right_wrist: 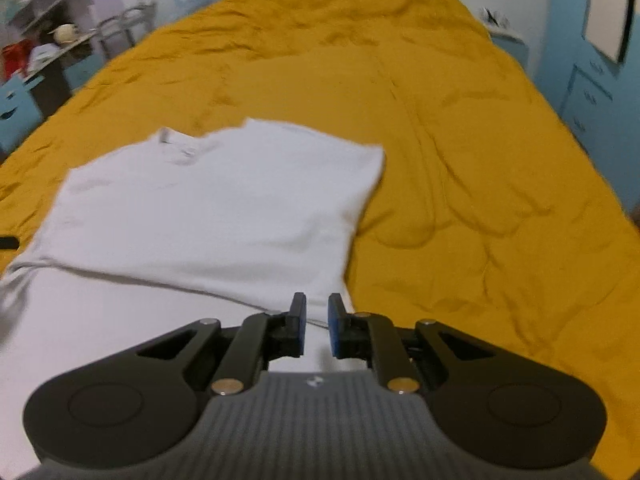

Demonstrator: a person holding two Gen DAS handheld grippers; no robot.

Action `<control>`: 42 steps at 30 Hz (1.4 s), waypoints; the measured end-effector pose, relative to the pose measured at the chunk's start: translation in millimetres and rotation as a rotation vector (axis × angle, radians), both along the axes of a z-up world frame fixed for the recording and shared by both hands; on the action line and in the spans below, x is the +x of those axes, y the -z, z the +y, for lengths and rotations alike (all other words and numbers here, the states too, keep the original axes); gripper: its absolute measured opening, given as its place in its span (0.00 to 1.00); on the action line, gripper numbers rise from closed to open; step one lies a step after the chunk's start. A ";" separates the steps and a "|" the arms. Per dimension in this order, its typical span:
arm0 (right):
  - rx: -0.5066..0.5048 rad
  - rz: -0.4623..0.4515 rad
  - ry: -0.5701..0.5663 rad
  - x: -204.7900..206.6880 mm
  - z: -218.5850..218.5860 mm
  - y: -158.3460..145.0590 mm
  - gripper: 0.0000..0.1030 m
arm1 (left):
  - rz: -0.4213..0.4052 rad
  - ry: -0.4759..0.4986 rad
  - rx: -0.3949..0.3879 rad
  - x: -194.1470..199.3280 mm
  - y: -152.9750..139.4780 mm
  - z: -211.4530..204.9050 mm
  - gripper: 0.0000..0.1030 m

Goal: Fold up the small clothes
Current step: 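Open both tools and release the folded side, then grasp the hem with both tools and lift it toward the collar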

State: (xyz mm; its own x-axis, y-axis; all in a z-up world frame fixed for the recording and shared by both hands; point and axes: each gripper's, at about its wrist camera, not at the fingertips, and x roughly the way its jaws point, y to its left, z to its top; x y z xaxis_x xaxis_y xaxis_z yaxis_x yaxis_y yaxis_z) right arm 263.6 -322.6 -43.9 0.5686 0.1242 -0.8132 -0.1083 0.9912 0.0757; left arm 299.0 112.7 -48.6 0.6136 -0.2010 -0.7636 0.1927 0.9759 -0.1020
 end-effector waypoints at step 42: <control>-0.267 0.053 -0.520 -291.1 59.9 5.7 0.60 | -0.103 0.807 0.819 -300.1 77.9 -56.9 0.65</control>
